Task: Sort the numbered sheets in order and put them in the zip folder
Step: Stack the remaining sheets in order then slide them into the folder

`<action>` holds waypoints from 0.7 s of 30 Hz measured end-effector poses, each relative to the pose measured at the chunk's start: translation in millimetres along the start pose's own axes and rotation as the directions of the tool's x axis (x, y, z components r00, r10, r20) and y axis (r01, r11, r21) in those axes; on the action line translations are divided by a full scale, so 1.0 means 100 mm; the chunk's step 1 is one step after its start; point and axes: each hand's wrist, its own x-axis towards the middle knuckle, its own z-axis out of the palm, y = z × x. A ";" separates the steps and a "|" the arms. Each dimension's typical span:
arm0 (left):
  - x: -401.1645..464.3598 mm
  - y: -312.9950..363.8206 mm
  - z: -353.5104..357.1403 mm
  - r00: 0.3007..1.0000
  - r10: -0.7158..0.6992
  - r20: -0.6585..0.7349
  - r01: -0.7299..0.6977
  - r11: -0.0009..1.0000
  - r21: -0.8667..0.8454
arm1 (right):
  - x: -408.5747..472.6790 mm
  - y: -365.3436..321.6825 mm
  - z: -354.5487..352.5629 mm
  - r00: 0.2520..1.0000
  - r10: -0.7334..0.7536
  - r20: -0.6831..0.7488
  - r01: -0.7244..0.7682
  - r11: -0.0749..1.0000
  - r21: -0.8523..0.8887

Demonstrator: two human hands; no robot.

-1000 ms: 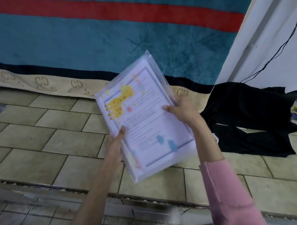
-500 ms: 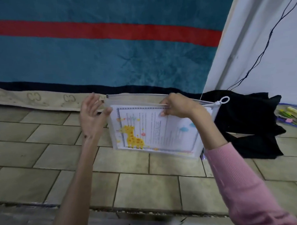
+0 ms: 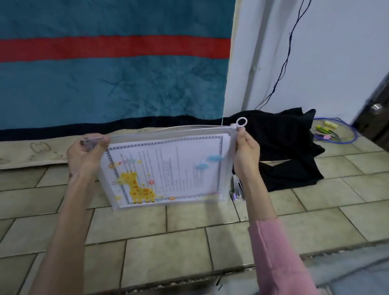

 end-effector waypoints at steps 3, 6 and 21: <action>0.01 0.06 -0.09 0.997 0.030 0.066 -0.034 0.997 0.066 | -0.08 -0.02 0.01 0.993 -0.115 0.018 0.114 0.993 0.029; 0.08 0.04 -0.23 0.986 -0.008 0.167 -0.010 0.994 0.106 | -0.14 -0.06 -0.01 0.992 -0.120 0.049 0.119 0.993 0.022; -0.69 1.19 1.92 0.564 0.324 0.760 -0.774 0.530 0.348 | -0.14 -0.07 -0.01 0.999 -0.027 0.022 0.023 0.984 0.175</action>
